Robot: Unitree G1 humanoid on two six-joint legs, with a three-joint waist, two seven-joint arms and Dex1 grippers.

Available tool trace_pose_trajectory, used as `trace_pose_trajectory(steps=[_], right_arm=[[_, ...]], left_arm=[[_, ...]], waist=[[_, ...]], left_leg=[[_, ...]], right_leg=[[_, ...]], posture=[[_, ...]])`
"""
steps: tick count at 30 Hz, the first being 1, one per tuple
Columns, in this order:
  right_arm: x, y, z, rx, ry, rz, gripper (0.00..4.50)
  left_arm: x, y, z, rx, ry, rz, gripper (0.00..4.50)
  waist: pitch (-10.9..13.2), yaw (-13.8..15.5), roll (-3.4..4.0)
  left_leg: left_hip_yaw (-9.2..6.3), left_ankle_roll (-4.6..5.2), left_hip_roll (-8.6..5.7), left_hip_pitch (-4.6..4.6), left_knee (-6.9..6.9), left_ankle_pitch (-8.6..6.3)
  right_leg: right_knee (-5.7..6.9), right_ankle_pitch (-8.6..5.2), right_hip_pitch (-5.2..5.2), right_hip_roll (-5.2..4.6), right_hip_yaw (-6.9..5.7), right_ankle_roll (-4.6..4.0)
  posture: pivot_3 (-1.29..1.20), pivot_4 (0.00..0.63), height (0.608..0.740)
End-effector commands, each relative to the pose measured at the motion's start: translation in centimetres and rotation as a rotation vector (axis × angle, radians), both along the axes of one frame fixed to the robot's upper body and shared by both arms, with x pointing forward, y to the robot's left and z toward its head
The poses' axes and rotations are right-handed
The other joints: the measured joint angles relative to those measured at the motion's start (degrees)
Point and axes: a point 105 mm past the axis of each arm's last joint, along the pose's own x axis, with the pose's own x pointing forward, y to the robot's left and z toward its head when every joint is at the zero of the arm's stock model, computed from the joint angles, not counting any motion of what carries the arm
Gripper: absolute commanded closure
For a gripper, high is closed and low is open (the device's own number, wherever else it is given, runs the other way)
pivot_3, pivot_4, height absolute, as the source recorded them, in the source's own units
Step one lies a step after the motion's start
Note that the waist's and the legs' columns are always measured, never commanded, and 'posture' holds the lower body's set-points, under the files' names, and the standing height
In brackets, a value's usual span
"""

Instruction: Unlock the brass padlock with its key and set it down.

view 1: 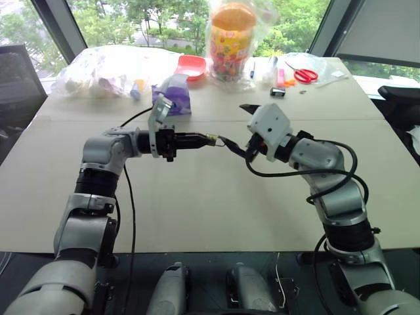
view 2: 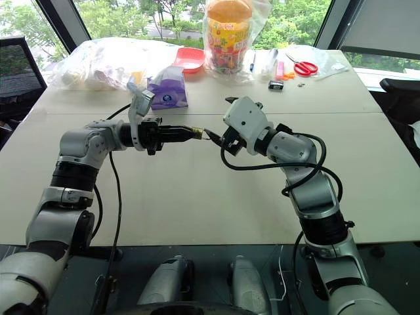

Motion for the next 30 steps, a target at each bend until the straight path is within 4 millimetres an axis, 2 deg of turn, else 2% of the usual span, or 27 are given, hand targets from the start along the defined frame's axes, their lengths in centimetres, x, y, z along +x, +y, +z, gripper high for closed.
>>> trace_pose_trajectory(steps=[1,10,13,15,20,23,27,30], right_arm=[[-0.3,0.2,0.5,-0.007,-0.036,0.019,0.02],[-0.5,0.5,-0.1,-0.030,-0.013,0.046,0.02],[-0.5,-0.1,-0.3,-0.040,-0.009,0.031,0.02],[-0.4,-1.0,-0.4,-0.056,-0.012,0.003,0.02],[0.0,-4.8,0.0,-0.115,-0.024,-0.095,0.02],[-1.8,-5.9,-1.0,-0.149,0.069,-0.052,0.02],[-4.8,-5.3,-2.3,-0.150,0.221,0.054,0.02],[-6.2,-4.6,-3.0,-0.181,0.273,0.095,0.02]], left_arm=[[-0.5,0.3,1.6,-0.050,-0.039,-0.014,4.46],[-0.5,0.4,1.7,-0.045,-0.048,-0.005,4.46],[-0.1,0.3,1.1,-0.030,-0.049,0.013,4.46],[-0.1,0.2,0.6,-0.013,-0.046,0.012,4.46],[0.1,0.0,-0.9,0.011,-0.008,0.017,4.46],[0.9,0.0,-2.3,-0.014,0.081,0.083,4.46],[1.8,-0.5,-3.8,-0.096,0.251,0.176,4.46],[2.2,-1.4,-5.4,-0.126,0.383,0.242,4.46]], waist=[[0.00,-0.02,0.00],[0.00,0.02,0.00],[0.00,0.03,0.00],[0.00,0.06,0.00],[0.00,0.20,0.00],[0.00,0.37,0.00],[0.01,0.02,-0.01],[0.01,0.02,-0.02]], left_leg=[[0.00,0.00,0.00,0.00,0.00,0.00],[0.00,0.00,0.00,0.00,0.00,0.00],[0.00,0.00,0.00,0.00,0.00,0.00],[0.00,0.00,0.00,0.00,0.00,0.00],[0.01,0.00,-0.01,0.00,0.00,0.00],[0.00,0.01,-0.01,0.00,-0.01,0.00],[0.00,0.06,0.00,-0.01,-0.01,-0.04],[-0.01,0.07,0.01,0.01,0.01,-0.04]], right_leg=[[0.00,0.00,0.00,0.00,0.00,0.00],[0.00,0.00,0.00,0.00,0.00,0.00],[0.00,0.00,0.00,0.00,0.00,0.00],[0.00,0.00,0.00,0.00,0.00,0.00],[-0.03,0.00,0.02,-0.01,0.00,0.00],[-0.04,0.00,0.03,-0.01,0.00,0.00],[-0.09,-0.01,0.05,-0.01,0.00,0.01],[-0.07,-0.01,0.05,-0.01,0.00,0.01]], posture=[[0.00,0.150,0.740],[0.00,0.150,0.740],[0.00,0.150,0.740],[0.00,0.150,0.740],[0.00,0.150,0.740],[0.00,0.150,0.740],[0.00,0.150,0.740],[0.00,0.150,0.740]])
